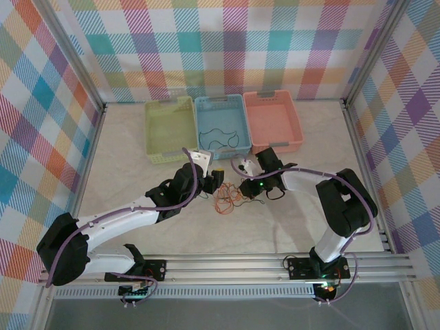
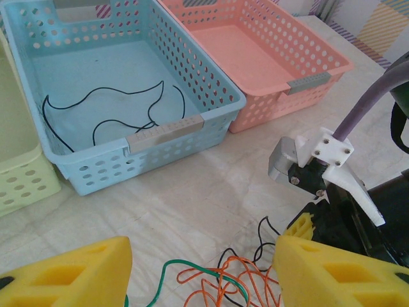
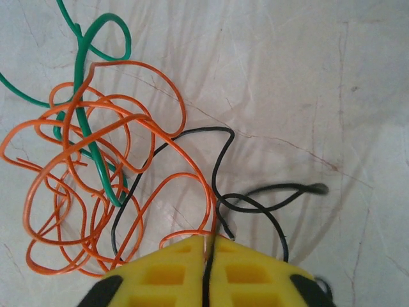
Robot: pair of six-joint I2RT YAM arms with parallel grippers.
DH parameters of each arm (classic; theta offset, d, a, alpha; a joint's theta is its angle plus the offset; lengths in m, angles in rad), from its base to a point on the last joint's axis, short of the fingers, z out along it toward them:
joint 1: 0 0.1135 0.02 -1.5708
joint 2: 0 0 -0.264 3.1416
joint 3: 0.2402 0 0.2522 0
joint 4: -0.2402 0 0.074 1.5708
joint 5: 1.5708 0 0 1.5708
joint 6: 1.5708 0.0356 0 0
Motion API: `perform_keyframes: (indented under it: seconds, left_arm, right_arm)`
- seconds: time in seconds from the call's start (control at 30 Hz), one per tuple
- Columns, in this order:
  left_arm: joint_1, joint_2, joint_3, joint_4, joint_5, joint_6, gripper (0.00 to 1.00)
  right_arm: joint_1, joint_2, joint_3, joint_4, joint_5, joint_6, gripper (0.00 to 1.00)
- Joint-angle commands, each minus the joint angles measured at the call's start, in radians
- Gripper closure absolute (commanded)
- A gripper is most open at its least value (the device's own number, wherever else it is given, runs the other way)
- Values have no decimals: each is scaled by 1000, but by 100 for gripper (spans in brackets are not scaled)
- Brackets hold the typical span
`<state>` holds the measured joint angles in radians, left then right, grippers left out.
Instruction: Untangle the cables
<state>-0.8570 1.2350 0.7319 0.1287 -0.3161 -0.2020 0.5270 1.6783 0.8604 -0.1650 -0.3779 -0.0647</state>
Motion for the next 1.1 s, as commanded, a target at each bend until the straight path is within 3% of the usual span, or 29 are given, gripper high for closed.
perform_keyframes:
  seconds: [0.0,0.1,0.43,0.77,0.93,1.07]
  left_arm:
    - [-9,5,27,-15,-6,-10,39]
    - [-9,6,28,-15,-5,-10,39]
    - [-8,16,35,-16,7,-17,38]
    - [-7,26,39,-14,44,-20,39]
    - [-7,50,57,-1,173,-6,39]
    - [-9,93,123,-59,363,35,39]
  right_arm:
    - [16,-68,-10,25,-12,-9,96]
    - [19,-140,-54,98,-33,10,100]
    - [22,-464,-159,285,-86,77,100]
    - [22,-735,-226,392,10,129,100]
    - [22,-796,-209,367,50,119,100]
    - [21,-781,-231,394,121,103,100]
